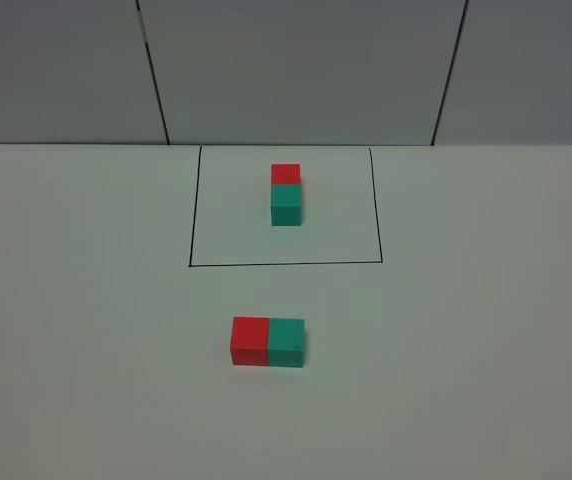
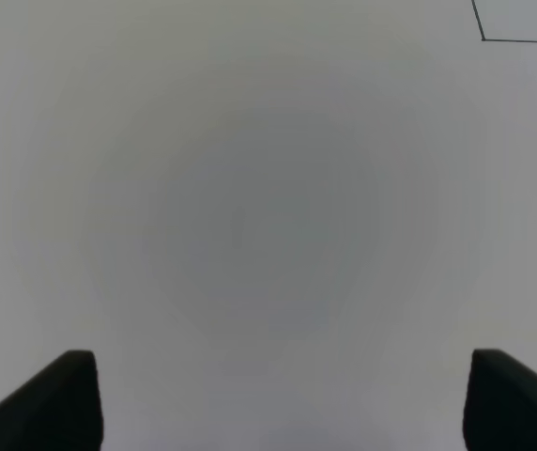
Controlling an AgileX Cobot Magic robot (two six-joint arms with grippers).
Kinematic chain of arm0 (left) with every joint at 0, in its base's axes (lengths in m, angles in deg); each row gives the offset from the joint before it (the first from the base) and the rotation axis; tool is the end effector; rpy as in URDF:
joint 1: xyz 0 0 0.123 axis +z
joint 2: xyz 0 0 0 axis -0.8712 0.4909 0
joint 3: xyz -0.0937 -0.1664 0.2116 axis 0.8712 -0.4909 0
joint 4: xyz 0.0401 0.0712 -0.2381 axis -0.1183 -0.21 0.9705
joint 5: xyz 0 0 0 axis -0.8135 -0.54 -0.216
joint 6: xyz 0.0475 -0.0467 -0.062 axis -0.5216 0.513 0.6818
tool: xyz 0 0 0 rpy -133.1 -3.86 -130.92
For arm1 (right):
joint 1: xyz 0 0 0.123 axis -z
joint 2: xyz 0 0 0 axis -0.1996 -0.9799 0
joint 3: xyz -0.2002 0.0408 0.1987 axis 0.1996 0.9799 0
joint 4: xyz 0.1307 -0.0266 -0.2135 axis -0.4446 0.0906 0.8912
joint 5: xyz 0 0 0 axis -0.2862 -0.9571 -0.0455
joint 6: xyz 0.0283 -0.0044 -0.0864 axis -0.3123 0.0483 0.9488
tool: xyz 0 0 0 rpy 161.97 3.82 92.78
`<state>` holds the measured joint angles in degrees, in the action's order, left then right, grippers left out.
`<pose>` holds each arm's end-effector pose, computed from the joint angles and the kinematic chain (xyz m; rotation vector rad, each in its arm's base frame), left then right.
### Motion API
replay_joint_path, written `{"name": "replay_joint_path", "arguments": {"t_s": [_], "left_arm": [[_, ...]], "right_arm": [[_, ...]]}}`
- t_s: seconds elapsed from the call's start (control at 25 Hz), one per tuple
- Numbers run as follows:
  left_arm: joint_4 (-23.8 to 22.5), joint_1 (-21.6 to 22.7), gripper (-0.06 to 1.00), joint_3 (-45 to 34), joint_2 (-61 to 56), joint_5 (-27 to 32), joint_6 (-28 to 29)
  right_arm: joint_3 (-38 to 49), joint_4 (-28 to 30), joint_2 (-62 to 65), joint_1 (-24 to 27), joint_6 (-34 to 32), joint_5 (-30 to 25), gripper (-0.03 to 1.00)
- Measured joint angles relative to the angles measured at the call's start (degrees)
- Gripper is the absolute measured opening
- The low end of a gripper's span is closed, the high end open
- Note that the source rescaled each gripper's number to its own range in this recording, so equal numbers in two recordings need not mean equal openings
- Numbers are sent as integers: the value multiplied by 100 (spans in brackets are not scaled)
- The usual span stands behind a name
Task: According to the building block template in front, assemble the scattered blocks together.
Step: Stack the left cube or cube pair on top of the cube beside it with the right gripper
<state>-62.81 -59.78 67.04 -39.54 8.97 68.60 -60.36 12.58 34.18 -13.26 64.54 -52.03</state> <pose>0.0013 -0.0012 0.2647 -0.0341 2.1018 -0.0206 0.0011 -0.0094 0.2785 0.0618 2.0731 -0.0714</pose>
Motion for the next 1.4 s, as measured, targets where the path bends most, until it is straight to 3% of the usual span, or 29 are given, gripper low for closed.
{"name": "replay_joint_path", "arguments": {"t_s": [1.4], "left_arm": [[0,0,94,0,0,0,6]], "right_arm": [[-77,-148,10,0,-17,21,61]]}}
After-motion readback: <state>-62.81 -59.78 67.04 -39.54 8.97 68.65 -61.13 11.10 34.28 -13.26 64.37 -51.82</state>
